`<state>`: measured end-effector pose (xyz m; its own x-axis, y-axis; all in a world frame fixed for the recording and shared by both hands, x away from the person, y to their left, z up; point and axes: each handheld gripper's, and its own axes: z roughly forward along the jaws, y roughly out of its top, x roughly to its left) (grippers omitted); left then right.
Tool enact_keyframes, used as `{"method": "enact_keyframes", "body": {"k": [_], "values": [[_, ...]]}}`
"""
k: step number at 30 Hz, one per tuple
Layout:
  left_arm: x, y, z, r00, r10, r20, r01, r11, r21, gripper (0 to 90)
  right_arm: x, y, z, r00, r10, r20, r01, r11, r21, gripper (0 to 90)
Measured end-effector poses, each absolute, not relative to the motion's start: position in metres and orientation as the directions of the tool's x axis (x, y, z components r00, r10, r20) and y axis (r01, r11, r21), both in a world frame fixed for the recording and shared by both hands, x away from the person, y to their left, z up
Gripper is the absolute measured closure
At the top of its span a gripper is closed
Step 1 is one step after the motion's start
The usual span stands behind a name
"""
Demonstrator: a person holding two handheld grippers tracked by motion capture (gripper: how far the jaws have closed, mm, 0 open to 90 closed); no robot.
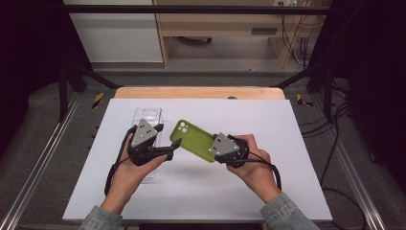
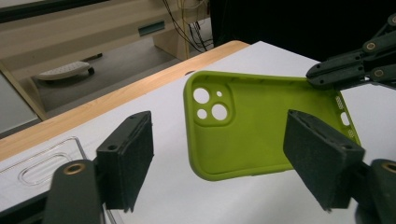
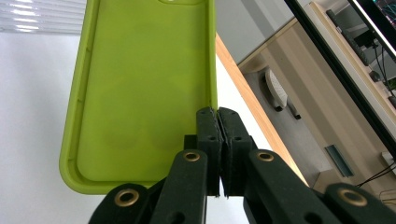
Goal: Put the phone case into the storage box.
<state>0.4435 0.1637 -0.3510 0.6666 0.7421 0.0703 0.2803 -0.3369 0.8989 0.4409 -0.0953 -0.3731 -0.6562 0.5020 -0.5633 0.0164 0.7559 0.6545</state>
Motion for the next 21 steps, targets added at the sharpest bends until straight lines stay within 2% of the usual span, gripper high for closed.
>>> {"method": "enact_keyframes", "body": {"k": [21], "values": [[0.461, 0.158, -0.355, 0.686, 0.728, 0.001, 0.357, -0.338, 0.871, 38.2, 0.434, -0.095, -0.368, -0.638, 0.482, -0.601, -0.038, 0.76, 0.649, 88.4]]}}
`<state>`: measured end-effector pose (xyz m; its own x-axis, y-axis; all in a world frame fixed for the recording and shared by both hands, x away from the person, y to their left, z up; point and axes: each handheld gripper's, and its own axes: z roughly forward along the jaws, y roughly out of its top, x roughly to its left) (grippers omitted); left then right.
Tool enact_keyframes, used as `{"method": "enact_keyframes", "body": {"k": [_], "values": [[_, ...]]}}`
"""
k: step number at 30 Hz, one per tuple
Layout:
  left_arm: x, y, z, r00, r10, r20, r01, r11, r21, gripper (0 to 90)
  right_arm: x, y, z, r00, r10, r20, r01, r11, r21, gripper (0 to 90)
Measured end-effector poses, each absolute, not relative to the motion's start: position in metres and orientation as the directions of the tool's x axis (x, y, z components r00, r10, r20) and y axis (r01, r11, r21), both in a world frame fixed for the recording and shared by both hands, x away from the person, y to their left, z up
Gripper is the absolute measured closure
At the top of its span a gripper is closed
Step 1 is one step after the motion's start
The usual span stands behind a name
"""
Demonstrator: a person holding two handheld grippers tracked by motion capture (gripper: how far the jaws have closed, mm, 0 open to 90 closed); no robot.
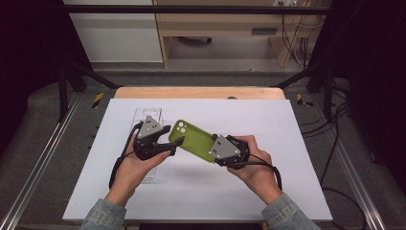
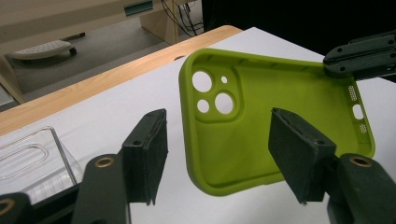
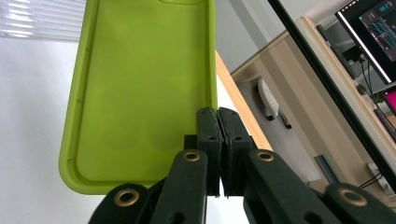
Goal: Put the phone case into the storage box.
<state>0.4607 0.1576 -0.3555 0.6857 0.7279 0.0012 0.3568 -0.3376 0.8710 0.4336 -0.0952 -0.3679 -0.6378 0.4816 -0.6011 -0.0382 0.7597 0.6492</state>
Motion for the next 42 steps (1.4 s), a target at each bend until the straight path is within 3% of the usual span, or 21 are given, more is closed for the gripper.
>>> {"method": "enact_keyframes", "body": {"k": [19, 42], "values": [[0.469, 0.174, -0.355, 0.684, 0.717, -0.133, 0.434, -0.254, 0.864, 61.5, 0.428, -0.089, -0.368, -0.627, 0.456, -0.632, -0.07, 0.775, 0.628, 88.4], [0.464, 0.178, -0.349, 0.69, 0.709, -0.146, 0.437, -0.248, 0.864, 79.6, 0.436, -0.09, -0.377, -0.644, 0.461, -0.61, -0.039, 0.777, 0.628, 88.0]]}}
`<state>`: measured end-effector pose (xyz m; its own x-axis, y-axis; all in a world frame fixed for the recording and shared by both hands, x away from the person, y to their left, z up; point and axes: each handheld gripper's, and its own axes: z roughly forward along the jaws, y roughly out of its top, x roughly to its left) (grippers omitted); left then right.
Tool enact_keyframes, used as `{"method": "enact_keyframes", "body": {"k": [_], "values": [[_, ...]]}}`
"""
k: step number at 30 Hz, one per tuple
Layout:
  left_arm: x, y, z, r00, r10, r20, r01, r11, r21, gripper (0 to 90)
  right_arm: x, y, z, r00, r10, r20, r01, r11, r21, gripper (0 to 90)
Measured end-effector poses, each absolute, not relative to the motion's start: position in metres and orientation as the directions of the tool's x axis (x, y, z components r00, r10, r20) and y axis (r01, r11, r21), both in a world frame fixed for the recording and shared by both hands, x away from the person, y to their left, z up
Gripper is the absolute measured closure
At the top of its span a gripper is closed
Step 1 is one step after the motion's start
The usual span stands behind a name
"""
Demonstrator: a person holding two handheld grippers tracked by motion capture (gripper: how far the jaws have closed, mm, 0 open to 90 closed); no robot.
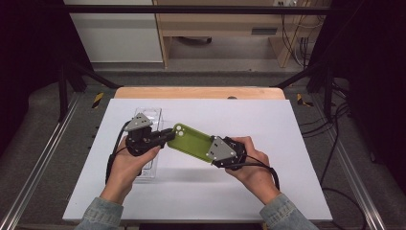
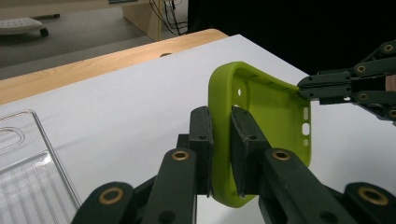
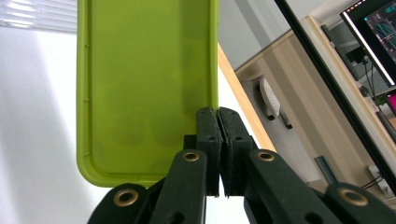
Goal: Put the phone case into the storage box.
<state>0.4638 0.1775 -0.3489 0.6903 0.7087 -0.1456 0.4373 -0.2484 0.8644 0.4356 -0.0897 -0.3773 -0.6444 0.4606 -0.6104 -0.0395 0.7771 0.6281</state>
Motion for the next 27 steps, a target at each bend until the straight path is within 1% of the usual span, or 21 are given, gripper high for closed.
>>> {"method": "enact_keyframes", "body": {"k": [18, 23, 25, 27], "values": [[0.4598, 0.1747, -0.3444, 0.702, 0.706, -0.093, 0.403, -0.287, 0.869, 80.4, 0.4435, -0.0906, -0.3863, -0.68, 0.483, -0.551, -0.012, 0.745, 0.667, 87.1], [0.4593, 0.1761, -0.3438, 0.702, 0.707, -0.091, 0.402, -0.287, 0.869, 80.4, 0.4447, -0.0897, -0.3872, -0.688, 0.485, -0.54, -0.009, 0.738, 0.675, 86.8], [0.4596, 0.1767, -0.3437, 0.701, 0.707, -0.09, 0.402, -0.289, 0.869, 80.5, 0.4449, -0.0898, -0.3869, -0.691, 0.483, -0.537, -0.011, 0.737, 0.676, 85.9], [0.4601, 0.1774, -0.3435, 0.7, 0.709, -0.09, 0.402, -0.286, 0.87, 80.5, 0.4455, -0.09, -0.3873, -0.697, 0.488, -0.525, -0.004, 0.73, 0.684, 80.4]]}}
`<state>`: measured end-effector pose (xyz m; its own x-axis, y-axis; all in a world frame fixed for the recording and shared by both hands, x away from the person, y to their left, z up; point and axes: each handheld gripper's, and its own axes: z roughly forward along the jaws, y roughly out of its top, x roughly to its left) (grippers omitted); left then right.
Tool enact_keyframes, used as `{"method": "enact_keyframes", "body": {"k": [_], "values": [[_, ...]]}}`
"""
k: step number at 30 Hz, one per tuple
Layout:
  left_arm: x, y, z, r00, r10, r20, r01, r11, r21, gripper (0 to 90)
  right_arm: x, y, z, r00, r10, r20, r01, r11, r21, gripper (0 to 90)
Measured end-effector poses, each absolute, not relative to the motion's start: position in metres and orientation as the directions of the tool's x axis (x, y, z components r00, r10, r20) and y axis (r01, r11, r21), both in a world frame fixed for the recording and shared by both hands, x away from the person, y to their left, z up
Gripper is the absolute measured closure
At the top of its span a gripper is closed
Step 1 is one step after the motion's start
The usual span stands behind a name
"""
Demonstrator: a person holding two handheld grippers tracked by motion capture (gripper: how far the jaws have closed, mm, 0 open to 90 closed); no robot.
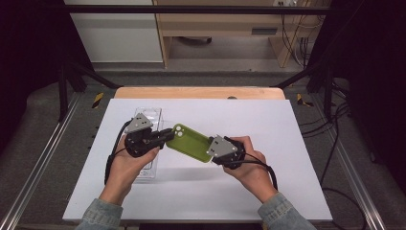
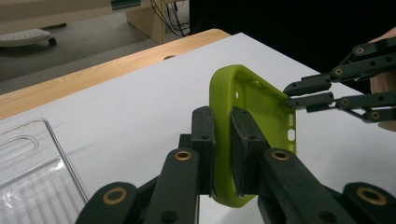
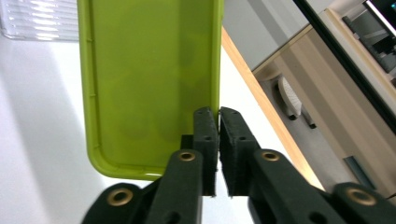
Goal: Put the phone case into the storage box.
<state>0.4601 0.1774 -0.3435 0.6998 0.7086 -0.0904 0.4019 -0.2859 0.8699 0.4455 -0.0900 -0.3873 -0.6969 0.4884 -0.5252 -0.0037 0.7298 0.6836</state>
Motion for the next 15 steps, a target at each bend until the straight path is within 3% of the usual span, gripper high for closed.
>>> {"method": "enact_keyframes", "body": {"k": [10, 15], "values": [[0.468, 0.179, -0.342, 0.693, 0.718, -0.071, 0.391, -0.291, 0.873, 80.4, 0.44, -0.101, -0.39, -0.657, 0.631, -0.413, 0.091, 0.61, 0.787, 35.0], [0.471, 0.174, -0.338, 0.71, 0.704, -0.014, 0.359, -0.344, 0.868, 80.4, 0.435, -0.118, -0.398, -0.606, 0.733, -0.308, 0.158, 0.491, 0.857, 22.3]]}}
